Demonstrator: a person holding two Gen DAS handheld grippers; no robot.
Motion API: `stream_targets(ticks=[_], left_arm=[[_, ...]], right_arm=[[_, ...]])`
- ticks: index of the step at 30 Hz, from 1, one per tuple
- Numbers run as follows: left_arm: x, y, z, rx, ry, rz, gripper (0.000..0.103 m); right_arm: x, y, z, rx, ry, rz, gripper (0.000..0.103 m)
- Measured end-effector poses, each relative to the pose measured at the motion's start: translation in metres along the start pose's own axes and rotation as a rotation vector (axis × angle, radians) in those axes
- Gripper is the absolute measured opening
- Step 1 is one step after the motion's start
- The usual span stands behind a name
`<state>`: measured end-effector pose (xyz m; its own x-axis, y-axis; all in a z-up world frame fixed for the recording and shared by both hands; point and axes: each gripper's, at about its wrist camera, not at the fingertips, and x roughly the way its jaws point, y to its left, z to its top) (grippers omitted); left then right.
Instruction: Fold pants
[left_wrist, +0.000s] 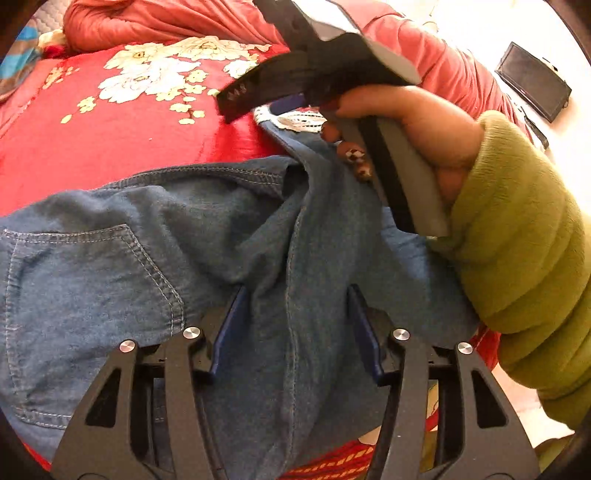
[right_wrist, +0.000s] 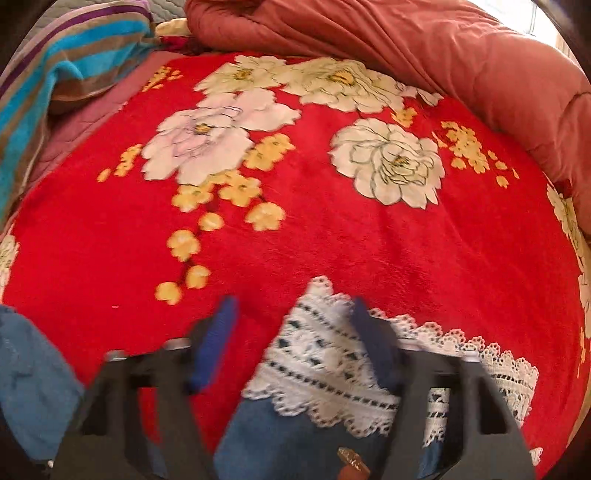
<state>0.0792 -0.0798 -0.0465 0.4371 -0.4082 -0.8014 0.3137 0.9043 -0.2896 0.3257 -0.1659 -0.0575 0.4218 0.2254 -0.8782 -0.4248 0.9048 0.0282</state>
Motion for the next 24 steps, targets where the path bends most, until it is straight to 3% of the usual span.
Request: stream_targets(ticks=[1, 3, 10, 12, 16, 17, 18, 20, 21, 24], left_arm=[[0.000, -0.001, 0.000, 0.003, -0.001, 0.000, 0.046], [-0.001, 0.000, 0.000, -0.002, -0.003, -0.008, 0.046], [-0.005, -0.001, -0.003, 0.000, -0.013, -0.012, 0.047], [-0.007, -0.001, -0.003, -0.005, -0.017, -0.012, 0.057], [-0.011, -0.005, -0.003, 0.014, -0.033, 0.019, 0.058], [-0.012, -0.007, -0.003, 0.026, -0.037, 0.029, 0.053], [-0.013, -0.009, -0.004, 0.042, -0.042, 0.032, 0.033], [-0.015, -0.012, -0.003, 0.065, -0.041, 0.036, 0.009], [-0.017, -0.014, -0.004, 0.081, -0.042, 0.038, 0.004], [-0.023, -0.021, -0.004, 0.115, -0.053, 0.052, 0.003]], right_arm=[[-0.004, -0.007, -0.001, 0.015, -0.020, 0.000, 0.022], [-0.017, -0.018, -0.003, 0.051, -0.060, 0.031, 0.012], [-0.081, -0.069, -0.028, 0.160, -0.183, 0.064, 0.011], [-0.097, -0.082, -0.039, 0.197, -0.202, 0.071, 0.011], [-0.132, -0.107, -0.065, 0.271, -0.245, 0.080, 0.011], [-0.139, -0.112, -0.073, 0.283, -0.253, 0.079, 0.011], [-0.147, -0.115, -0.080, 0.289, -0.259, 0.077, 0.011], [-0.164, -0.121, -0.096, 0.297, -0.272, 0.064, 0.011], [-0.170, -0.122, -0.103, 0.298, -0.273, 0.063, 0.010], [-0.191, -0.127, -0.125, 0.313, -0.280, 0.066, 0.011]])
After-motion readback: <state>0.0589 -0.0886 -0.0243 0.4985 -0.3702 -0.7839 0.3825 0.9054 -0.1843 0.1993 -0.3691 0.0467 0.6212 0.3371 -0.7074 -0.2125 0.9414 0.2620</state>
